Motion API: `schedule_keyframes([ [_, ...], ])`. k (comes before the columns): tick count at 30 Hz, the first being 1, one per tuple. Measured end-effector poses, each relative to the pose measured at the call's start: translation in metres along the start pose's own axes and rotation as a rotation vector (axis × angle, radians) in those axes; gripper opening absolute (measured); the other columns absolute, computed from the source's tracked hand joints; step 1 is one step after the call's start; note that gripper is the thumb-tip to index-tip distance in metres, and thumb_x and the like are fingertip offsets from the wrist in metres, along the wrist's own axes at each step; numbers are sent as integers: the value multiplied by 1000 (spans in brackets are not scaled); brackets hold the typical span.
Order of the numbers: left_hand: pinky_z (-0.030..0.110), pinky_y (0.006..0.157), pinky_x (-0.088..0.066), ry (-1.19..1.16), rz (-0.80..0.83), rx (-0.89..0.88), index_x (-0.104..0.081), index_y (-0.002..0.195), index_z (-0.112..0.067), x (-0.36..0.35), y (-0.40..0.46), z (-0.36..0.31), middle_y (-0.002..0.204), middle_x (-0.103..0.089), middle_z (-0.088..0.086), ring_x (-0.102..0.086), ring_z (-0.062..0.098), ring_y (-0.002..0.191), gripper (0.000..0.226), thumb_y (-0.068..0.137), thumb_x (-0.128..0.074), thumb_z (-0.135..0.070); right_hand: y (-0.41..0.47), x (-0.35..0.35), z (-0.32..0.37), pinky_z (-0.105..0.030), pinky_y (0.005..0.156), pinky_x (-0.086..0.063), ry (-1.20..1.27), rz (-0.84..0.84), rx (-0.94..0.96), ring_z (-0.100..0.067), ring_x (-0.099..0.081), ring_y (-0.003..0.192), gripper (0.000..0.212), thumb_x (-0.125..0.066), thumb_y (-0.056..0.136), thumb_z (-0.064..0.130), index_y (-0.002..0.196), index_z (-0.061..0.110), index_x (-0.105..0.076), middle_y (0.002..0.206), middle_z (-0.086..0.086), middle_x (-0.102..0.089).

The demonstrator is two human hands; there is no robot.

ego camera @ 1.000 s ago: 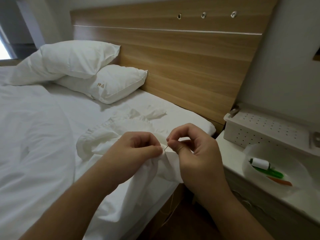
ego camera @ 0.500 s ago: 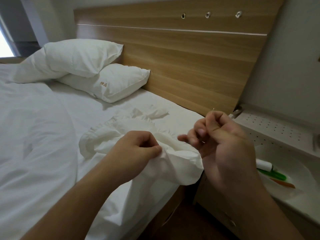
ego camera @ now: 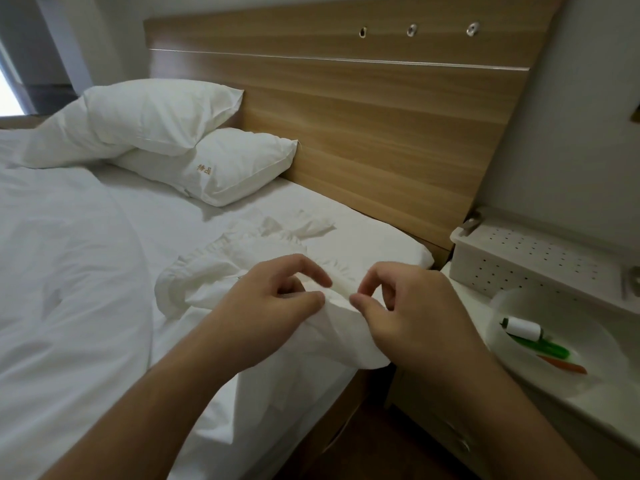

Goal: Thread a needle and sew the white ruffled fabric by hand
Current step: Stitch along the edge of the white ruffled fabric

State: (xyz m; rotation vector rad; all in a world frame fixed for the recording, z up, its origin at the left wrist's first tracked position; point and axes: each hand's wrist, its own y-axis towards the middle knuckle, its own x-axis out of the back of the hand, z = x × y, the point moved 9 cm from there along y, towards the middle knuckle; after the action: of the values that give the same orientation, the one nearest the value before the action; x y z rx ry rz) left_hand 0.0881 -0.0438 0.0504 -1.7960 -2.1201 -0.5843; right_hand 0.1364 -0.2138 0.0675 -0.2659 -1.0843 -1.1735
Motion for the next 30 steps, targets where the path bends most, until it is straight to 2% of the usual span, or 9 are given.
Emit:
schedule_keyframes([
  [3, 23, 54, -38, 0, 65, -68, -78, 103, -38, -6, -2, -8, 58, -49, -2, -43, 10, 52, 10, 101, -70, -34, 3, 10, -9, -13, 45, -38, 255, -94, -80, -4, -53, 54, 16, -78, 90, 36, 80, 27, -68, 54, 13, -54],
  [6, 21, 53, -34, -3, 83, -76, -81, 95, -31, -9, -3, -10, 56, -47, -3, -40, 9, 51, 12, 99, -72, -38, 2, 12, -23, -14, 47, -41, 493, -170, -224, -4, -50, 49, 15, -78, 90, 32, 81, 22, -71, 50, 11, -54],
  [9, 26, 61, -40, 21, 63, -68, -80, 93, -30, -7, -3, -8, 69, -65, 14, -50, 20, 58, 15, 98, -71, -40, -2, 20, -40, -24, 59, -47, 605, -322, -376, -7, -62, 66, 11, -76, 92, 31, 86, 23, -72, 68, 10, -66],
  [12, 22, 62, -42, 57, 27, -72, -80, 89, -32, -3, -2, -6, 76, -71, 9, -56, 17, 60, 15, 97, -71, -40, -5, 29, -51, -18, 54, -44, 605, -382, -458, -7, -61, 71, 6, -71, 95, 18, 96, 24, -69, 79, 2, -67],
  [16, 14, 58, -40, 92, 12, -92, -79, 87, -34, -2, -2, -8, 68, -68, -2, -53, 2, 57, 15, 98, -70, -40, -2, 31, -36, -25, 47, -41, 649, -262, -268, -11, -42, 50, 26, -65, 91, 3, 103, 26, -69, 55, -3, -49],
  [21, 29, 62, -44, 85, 30, -126, -79, 89, -35, -4, -3, -11, 73, -71, 7, -57, 13, 60, 14, 98, -70, -40, 1, -6, 2, -24, 46, -32, 568, 139, -29, -7, -37, 47, 4, -76, 92, 22, 95, 25, -76, 49, 10, -41],
  [23, 36, 65, -48, 86, 27, -131, -79, 89, -35, -4, -2, -10, 73, -71, 5, -64, 21, 66, 13, 99, -70, -39, 1, -11, 5, -21, 46, -31, 479, 122, -2, -5, -37, 46, 7, -78, 91, 27, 86, 23, -75, 48, 10, -44],
  [26, 43, 77, -57, 91, 26, -118, -80, 88, -34, -4, -2, -7, 79, -75, -3, -72, 17, 78, 14, 98, -71, -38, 3, -7, -1, -18, 46, -33, 485, 58, -32, -5, -40, 46, 14, -77, 91, 19, 78, 18, -73, 48, 9, -45],
  [30, 32, 78, -58, 95, 21, -89, -80, 89, -32, -3, 0, -4, 84, -77, -11, -73, 8, 84, 14, 98, -71, -35, 3, 10, -21, -17, 49, -41, 621, -134, -154, -3, -44, 47, 15, -74, 92, 11, 78, 17, -73, 49, 10, -49],
])
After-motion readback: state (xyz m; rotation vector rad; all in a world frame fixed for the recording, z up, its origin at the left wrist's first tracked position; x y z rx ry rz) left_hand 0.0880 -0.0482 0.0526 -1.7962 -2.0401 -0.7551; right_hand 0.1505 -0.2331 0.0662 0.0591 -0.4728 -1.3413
